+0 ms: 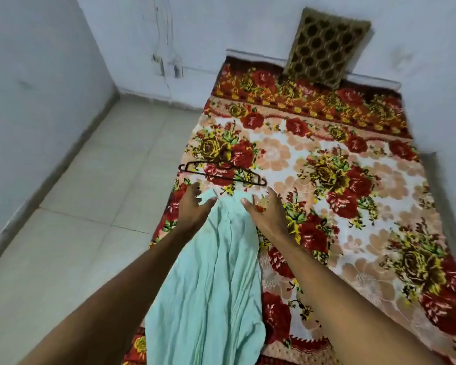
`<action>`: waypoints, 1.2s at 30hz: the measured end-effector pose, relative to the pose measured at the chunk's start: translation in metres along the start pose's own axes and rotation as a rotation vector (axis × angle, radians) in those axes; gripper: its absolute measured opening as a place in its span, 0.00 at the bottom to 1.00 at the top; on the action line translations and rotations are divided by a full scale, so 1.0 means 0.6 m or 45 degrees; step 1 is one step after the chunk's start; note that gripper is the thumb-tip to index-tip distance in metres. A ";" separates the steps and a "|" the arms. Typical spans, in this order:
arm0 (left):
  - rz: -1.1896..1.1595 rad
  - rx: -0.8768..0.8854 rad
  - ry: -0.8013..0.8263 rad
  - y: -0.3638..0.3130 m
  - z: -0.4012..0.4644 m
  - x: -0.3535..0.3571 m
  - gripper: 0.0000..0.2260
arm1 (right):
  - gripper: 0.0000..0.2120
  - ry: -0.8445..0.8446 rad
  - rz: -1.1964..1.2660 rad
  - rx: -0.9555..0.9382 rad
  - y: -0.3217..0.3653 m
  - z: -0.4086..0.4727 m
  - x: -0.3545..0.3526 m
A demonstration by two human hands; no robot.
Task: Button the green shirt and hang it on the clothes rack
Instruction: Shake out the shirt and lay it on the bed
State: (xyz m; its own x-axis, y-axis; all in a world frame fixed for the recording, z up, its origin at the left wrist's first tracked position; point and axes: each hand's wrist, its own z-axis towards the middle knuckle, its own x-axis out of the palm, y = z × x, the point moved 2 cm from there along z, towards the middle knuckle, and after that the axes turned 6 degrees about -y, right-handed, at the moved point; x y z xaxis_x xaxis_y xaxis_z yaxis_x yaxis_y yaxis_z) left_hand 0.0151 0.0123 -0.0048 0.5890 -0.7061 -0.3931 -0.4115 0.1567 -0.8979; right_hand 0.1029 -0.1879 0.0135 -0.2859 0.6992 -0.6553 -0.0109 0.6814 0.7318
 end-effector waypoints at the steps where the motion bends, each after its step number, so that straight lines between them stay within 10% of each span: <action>1: 0.053 -0.082 -0.017 0.042 0.026 0.020 0.29 | 0.45 0.022 -0.032 0.007 -0.026 0.025 0.031; 19: 0.158 -0.809 -0.066 0.287 0.208 0.183 0.16 | 0.25 0.159 -0.136 0.406 -0.253 0.274 0.264; 30: 0.068 0.259 -0.001 0.090 0.082 0.073 0.01 | 0.09 0.090 0.353 -0.017 -0.163 0.136 0.066; 36: -0.042 0.550 -0.087 -0.083 -0.050 -0.018 0.09 | 0.06 -0.078 0.385 -0.346 -0.032 0.021 -0.116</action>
State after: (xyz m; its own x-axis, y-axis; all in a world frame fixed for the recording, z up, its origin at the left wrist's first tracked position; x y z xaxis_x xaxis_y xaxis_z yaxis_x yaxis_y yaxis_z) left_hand 0.0083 -0.0086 0.0501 0.6474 -0.6706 -0.3621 -0.0716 0.4195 -0.9049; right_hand 0.1348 -0.2468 0.0427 -0.2576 0.8762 -0.4073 -0.1899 0.3674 0.9105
